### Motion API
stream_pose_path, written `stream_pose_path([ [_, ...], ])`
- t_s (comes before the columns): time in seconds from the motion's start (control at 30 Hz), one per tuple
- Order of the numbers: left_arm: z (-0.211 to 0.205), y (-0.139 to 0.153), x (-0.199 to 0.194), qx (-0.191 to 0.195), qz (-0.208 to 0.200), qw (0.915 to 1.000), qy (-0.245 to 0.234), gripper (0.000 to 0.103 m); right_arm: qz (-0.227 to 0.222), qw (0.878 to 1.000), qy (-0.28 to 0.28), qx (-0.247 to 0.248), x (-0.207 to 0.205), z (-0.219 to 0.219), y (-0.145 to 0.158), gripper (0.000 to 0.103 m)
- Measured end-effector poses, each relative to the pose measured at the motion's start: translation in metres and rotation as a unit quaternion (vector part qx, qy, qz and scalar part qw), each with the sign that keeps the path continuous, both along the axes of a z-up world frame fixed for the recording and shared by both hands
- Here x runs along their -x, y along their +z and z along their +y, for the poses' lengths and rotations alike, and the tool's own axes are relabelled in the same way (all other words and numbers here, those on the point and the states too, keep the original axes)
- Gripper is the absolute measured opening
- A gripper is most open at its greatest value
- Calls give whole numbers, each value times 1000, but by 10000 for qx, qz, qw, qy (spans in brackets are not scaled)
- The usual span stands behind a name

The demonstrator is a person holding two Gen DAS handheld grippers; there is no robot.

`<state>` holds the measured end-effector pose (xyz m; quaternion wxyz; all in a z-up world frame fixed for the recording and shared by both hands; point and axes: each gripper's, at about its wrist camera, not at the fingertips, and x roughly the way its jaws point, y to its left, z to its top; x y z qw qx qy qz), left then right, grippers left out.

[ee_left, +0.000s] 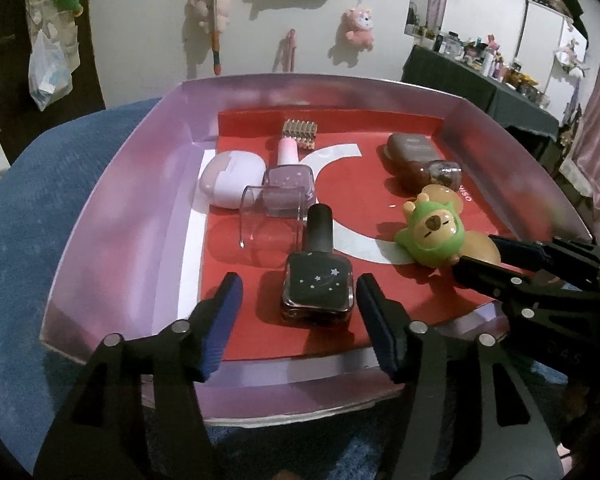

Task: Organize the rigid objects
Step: 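Open both tools to release the nail polish and compact in the tray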

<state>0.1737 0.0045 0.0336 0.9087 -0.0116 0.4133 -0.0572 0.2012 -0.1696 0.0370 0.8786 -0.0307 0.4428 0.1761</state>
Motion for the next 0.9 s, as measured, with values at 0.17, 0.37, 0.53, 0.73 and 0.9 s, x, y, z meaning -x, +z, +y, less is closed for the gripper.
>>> stream_pose_path([
  [0.17,-3,5,5,-153,-187,9997,-2,68,-91,10000,-13,-34,4,-1,7,52],
  [0.37,0,11,11,-151,-283,9994,89,82,-237,9996,-63,-102,13,-4,18,55],
  [0.53,7,22,20,-127,-491,9984,241,92,-475,9987,-134,-156,23,-6,29,64],
  [0.73,10,25,30,-147,-642,9973,311,96,-834,9955,-359,-264,38,-11,36,78],
  [0.9,10,24,38,-249,-724,9964,368,99,-1168,9903,-660,-368,52,-18,36,93],
])
